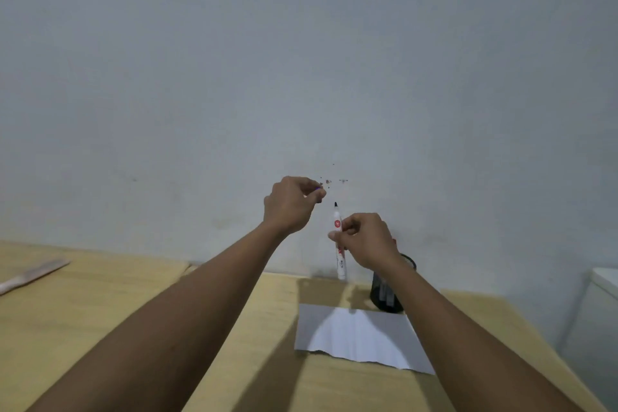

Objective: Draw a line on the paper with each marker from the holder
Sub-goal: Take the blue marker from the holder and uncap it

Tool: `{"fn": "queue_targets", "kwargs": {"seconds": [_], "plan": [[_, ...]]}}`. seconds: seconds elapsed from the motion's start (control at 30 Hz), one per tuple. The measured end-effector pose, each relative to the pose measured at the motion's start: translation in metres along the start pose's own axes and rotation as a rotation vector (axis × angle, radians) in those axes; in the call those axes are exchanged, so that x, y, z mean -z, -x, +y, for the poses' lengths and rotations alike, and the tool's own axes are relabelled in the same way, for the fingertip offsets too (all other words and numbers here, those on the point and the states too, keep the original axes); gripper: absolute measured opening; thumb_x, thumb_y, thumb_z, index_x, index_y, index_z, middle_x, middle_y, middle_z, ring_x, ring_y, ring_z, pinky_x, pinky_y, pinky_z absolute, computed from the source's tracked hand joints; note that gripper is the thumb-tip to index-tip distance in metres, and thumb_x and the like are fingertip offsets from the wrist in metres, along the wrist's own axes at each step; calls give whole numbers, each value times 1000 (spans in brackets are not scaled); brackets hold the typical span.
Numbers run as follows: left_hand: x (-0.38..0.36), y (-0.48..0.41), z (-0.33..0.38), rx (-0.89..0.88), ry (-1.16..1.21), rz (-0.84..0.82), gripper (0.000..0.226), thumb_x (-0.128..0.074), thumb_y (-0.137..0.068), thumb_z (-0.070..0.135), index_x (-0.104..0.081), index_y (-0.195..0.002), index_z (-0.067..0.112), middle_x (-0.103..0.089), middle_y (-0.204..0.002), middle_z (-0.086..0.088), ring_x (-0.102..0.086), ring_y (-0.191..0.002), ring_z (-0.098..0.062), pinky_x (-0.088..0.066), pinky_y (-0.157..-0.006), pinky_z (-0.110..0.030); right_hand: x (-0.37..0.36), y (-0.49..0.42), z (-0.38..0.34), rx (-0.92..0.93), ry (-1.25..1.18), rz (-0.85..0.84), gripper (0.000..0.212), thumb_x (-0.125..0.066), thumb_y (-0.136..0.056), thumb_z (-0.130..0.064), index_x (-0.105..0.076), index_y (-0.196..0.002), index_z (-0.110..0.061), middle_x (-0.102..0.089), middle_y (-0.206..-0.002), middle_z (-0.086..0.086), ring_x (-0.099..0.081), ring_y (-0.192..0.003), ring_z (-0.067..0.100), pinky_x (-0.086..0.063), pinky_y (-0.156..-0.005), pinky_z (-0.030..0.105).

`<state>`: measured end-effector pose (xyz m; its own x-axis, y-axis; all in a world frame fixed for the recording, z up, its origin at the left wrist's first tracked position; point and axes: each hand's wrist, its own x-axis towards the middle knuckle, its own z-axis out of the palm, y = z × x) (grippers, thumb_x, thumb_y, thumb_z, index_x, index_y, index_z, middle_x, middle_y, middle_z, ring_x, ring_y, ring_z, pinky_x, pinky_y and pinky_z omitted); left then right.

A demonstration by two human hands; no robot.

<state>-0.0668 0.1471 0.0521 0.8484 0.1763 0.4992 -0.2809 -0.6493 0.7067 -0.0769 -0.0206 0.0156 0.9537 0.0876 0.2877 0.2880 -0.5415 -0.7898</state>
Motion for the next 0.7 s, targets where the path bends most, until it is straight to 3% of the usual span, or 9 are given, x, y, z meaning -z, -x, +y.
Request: {"fn": "queue_targets", "kwargs": {"seconds": [0.07, 0.17, 0.27, 0.4, 0.5, 0.7], "plan": [[-9, 7, -32, 45, -76, -28, 14, -64, -87, 42, -73, -93, 34, -70, -73, 20, -65, -92, -7, -47, -92, -46, -11, 0, 17, -2, -26, -10, 17, -79, -85, -24, -76, -92, -9, -76, -84, 5, -67, -72, 15, -44, -61, 11], [-28, 24, -82, 136, -174, -130, 14, -65, -86, 39, -72, -96, 33, -74, -79, 18, -64, -93, -9, -42, -92, -42, -23, -2, 44, -29, -68, -39, 18, -78, -85, -22, -76, -98, -10, -78, -87, 10, -73, -81, 23, -56, -80, 35], [-44, 40, -120, 200, -247, -193, 12, -66, -85, 36, -72, -95, 32, -74, -86, 17, -63, -96, -12, -32, -86, -38, -33, -5, 63, -35, -99, -57, 21, -77, -85, -18, -73, -103, -8, -73, -81, 7, -75, -84, 33, -58, -87, 46], [-58, 51, -148, 218, -334, -237, 12, -68, -83, 33, -72, -94, 30, -74, -97, 13, -62, -101, -14, -29, -86, -38, -40, -9, 75, -52, -150, -93, 37, -75, -87, -18, -60, -121, -16, -76, -86, 5, -75, -85, 27, -53, -75, 35], [-65, 57, -158, 212, -366, -249, 10, -67, -84, 32, -70, -92, 29, -72, -93, 13, -61, -101, -14, -26, -81, -37, -43, -8, 78, -81, -189, -114, 33, -71, -91, -20, -50, -115, -25, -77, -90, 6, -73, -83, 20, -46, -66, 29], [-66, 61, -169, 206, -370, -298, 20, -68, -82, 39, -69, -100, 31, -72, -97, 13, -62, -101, -15, -29, -83, -38, -48, -8, 77, -81, -312, -117, 10, -66, -94, -12, -65, -101, -20, -74, -82, 6, -70, -68, 13, -46, -58, 25]]}}
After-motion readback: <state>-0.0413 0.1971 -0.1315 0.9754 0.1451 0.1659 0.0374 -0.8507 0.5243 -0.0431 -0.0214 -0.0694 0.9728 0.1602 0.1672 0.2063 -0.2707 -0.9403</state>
